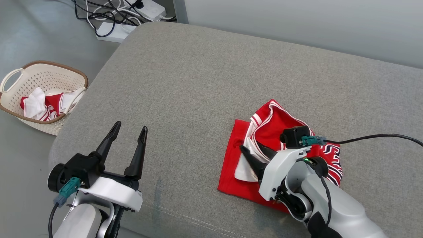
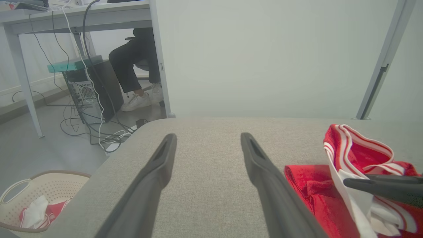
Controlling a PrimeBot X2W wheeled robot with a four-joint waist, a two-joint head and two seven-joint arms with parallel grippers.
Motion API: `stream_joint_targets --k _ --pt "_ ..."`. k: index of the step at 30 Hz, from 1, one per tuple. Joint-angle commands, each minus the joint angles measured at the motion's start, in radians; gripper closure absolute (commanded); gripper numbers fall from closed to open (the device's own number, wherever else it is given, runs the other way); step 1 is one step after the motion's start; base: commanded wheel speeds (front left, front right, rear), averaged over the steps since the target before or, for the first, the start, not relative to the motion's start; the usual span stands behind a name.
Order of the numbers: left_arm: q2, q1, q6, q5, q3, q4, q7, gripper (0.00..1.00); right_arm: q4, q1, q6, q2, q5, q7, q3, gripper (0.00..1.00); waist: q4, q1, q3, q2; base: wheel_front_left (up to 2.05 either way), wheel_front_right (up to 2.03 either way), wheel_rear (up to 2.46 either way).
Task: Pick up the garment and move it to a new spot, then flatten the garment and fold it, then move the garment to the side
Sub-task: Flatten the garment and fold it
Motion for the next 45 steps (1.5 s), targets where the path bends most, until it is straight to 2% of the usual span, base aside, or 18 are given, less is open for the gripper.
stream_joint_targets --k 1,6,10,13,16,19,22,24,25,26,30,35,40,45 --pt "0.022 -0.052 -0.006 0.011 0.042 -0.017 -0.010 0.00 -0.022 -0.024 0.000 0.020 0.020 -0.020 0.020 0.00 -0.002 0.0000 0.001 0.0000 0.00 0.00 0.00" --pt "0.016 -0.053 -0.014 0.018 0.059 -0.007 -0.010 0.00 -0.097 -0.054 0.000 0.020 0.123 -0.054 0.110 0.00 -0.026 0.0000 0.006 0.0000 0.00 0.00 0.00" --pt "0.012 -0.051 -0.017 0.024 0.074 -0.003 -0.010 0.00 -0.170 -0.069 0.000 0.020 0.176 -0.087 0.142 0.00 -0.055 0.0000 0.005 0.0000 0.00 0.00 0.00" --pt "0.011 -0.045 -0.017 0.029 0.088 -0.004 -0.010 0.00 -0.254 -0.064 0.000 -0.030 0.205 -0.140 0.122 0.00 -0.077 0.0000 0.004 0.0000 0.00 0.00 0.00" --pt "0.017 -0.034 -0.016 0.034 0.107 -0.009 -0.010 0.00 -0.334 -0.040 0.000 -0.127 0.201 -0.201 0.064 0.00 -0.104 0.0000 0.003 0.0000 0.00 0.00 0.00" --pt "0.023 -0.021 -0.014 0.037 0.125 -0.014 -0.010 0.00 -0.370 0.014 0.000 -0.230 0.157 -0.234 -0.042 0.00 -0.129 0.0000 0.000 0.0000 0.00 0.00 0.00" --pt "0.031 -0.005 -0.010 0.038 0.144 -0.023 -0.010 0.00 -0.372 0.097 0.000 -0.304 0.081 -0.245 -0.172 0.00 -0.154 0.0000 -0.006 0.0000 0.00 0.00 0.00" --pt "0.036 0.006 -0.008 0.040 0.152 -0.029 -0.010 0.00 -0.366 0.163 0.000 -0.327 0.017 -0.246 -0.271 0.00 -0.168 0.0000 -0.012 0.0000 0.00 0.00 0.00" --pt "0.038 0.012 -0.007 0.040 0.157 -0.032 -0.010 0.00 -0.368 0.199 0.000 -0.328 -0.012 -0.247 -0.320 0.00 -0.175 0.0000 -0.014 0.0000 0.00 0.00 0.00" --pt "0.038 0.012 -0.007 0.040 0.157 -0.032 -0.010 0.00 -0.368 0.199 0.000 -0.328 -0.012 -0.247 -0.320 0.00 -0.175 0.0000 -0.014 0.0000 0.00 0.00 0.00" --pt "0.048 0.035 -0.001 0.040 0.172 -0.044 -0.010 0.00 -0.388 0.326 0.000 -0.313 -0.170 -0.247 -0.473 0.00 -0.200 0.0000 -0.023 0.0000 0.00 0.00 0.00" --pt "0.057 0.057 0.010 0.038 0.180 -0.059 -0.009 0.00 -0.430 0.440 0.000 -0.242 -0.325 -0.247 -0.600 0.00 -0.221 0.0000 -0.032 0.0000 0.00 0.00 0.00" --pt "0.070 0.080 0.023 0.034 0.189 -0.079 0.000 0.00 -0.465 0.488 0.000 -0.181 -0.383 -0.247 -0.636 0.00 -0.239 0.0000 -0.040 0.0000 0.00 0.00 0.00" --pt "0.073 0.084 0.030 0.033 0.184 -0.097 0.013 0.00 -0.428 0.481 0.000 -0.155 -0.357 -0.244 -0.621 0.00 -0.240 0.0000 -0.039 0.0000 0.00 0.00 0.00"
